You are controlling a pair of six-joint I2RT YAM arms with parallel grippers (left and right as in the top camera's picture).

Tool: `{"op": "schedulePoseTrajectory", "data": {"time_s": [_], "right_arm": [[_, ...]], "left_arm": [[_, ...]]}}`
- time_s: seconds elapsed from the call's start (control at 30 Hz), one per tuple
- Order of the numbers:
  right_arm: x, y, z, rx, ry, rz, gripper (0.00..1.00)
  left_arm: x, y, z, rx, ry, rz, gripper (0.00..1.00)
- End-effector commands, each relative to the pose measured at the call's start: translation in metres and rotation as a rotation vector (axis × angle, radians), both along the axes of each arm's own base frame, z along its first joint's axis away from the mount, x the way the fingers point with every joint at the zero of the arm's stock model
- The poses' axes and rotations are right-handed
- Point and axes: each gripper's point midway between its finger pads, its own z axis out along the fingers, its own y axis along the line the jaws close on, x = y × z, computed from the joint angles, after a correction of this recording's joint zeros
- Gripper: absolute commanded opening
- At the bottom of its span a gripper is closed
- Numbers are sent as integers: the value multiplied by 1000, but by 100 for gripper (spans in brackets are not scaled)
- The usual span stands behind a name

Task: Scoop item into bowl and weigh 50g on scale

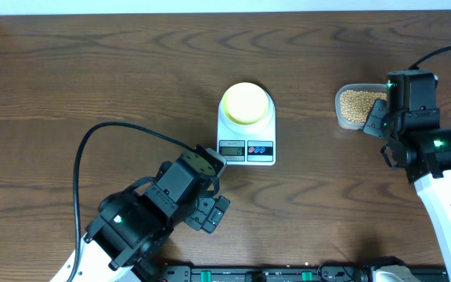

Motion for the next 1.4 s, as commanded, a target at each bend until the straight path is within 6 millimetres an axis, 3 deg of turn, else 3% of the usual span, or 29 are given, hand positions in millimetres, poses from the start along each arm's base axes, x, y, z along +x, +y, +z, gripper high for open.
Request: {"op": "schedulePoseTrajectory", "data": {"time_s": [0.0,0.4,0.93,1.27,1.37], "right_arm": [[3,-1,13,-2,-45,3,1],[2,-15,16,-62,-54,-65,2],[4,-14,16,-140,-22,38,1],[4,-14,28,-130,-73,38,1],[4,-12,27,-120,-73,46,1]], "left_arm": [[5,1,11,-10,-30,22,98],[5,1,11,-10,-30,22,98],[5,1,11,-10,-30,22,98],[5,1,11,-10,-30,22,98],[13,5,15,22,-86,11,98]]}}
